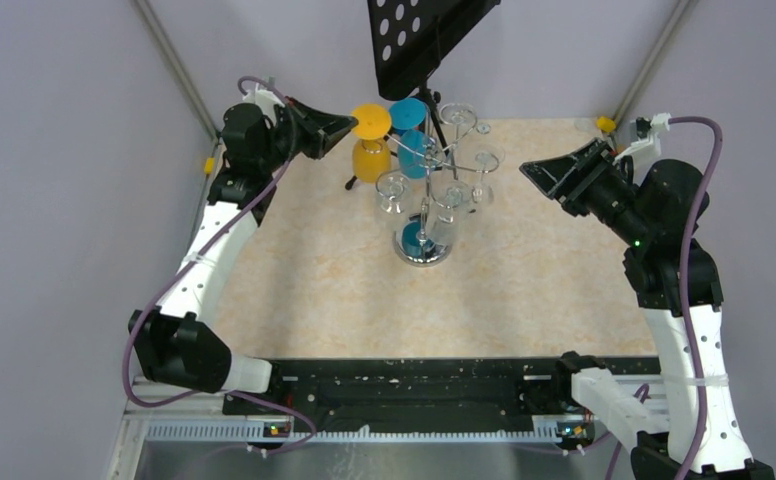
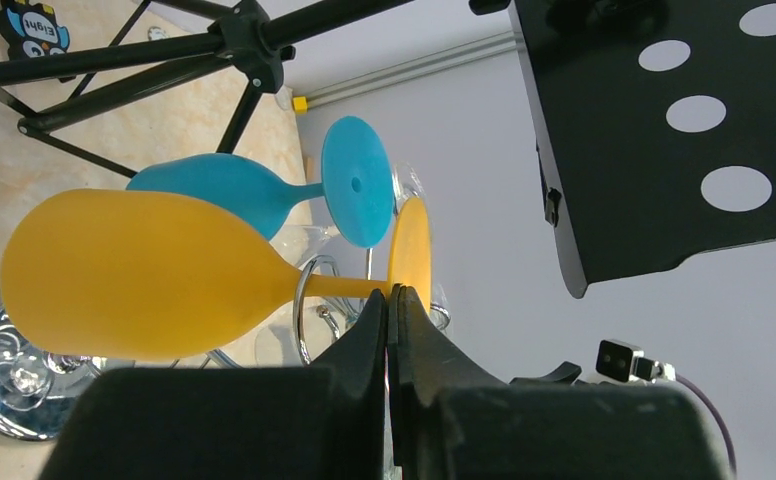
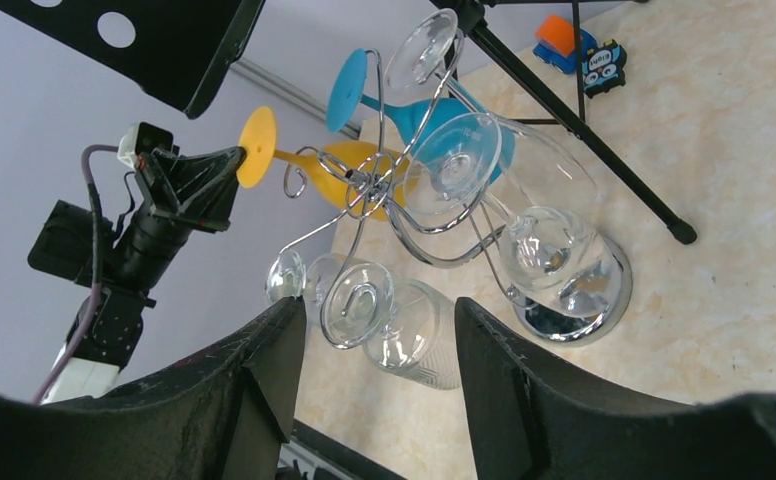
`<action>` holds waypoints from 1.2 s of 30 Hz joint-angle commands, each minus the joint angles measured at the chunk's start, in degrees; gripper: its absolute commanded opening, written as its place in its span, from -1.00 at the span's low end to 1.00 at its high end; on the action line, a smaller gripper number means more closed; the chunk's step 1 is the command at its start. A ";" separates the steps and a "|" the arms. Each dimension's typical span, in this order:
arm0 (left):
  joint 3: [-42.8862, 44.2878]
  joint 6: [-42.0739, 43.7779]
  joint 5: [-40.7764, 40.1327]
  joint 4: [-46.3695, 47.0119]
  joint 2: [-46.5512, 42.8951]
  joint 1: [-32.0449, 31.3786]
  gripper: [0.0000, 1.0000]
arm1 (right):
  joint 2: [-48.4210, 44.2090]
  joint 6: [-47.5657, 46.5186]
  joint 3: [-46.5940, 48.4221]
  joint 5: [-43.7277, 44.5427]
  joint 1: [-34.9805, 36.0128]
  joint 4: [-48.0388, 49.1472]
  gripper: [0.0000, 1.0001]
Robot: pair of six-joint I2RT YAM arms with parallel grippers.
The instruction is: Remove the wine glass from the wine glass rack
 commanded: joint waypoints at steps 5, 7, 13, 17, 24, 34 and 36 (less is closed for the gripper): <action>-0.26 -2.45 4.41 9.08 0.46 -0.27 -1.00 | -0.68 -0.57 1.50 -0.26 -0.69 0.97 0.26; -0.11 -1.54 6.71 8.19 0.21 -0.60 -1.00 | -0.92 -0.54 1.36 -0.10 -0.68 1.17 0.28; 0.00 1.29 10.90 2.34 -0.70 -0.81 -1.00 | -0.69 0.06 0.80 -0.28 -0.62 1.95 0.30; -0.35 3.53 12.84 0.23 -1.94 -0.86 -1.00 | -0.58 0.33 0.44 -0.58 -0.65 2.30 0.30; 1.67 8.46 14.46 -7.44 -3.08 -0.84 -1.00 | -1.55 0.94 -0.50 -1.33 -0.58 3.50 0.43; 2.28 12.29 12.99 -14.64 -5.79 -0.38 -1.00 | -3.02 2.20 -2.50 -3.39 -0.66 4.79 0.54; 2.98 13.84 11.22 -18.14 -7.01 0.63 -1.00 | -3.35 2.58 -3.14 -3.76 -0.57 5.17 0.54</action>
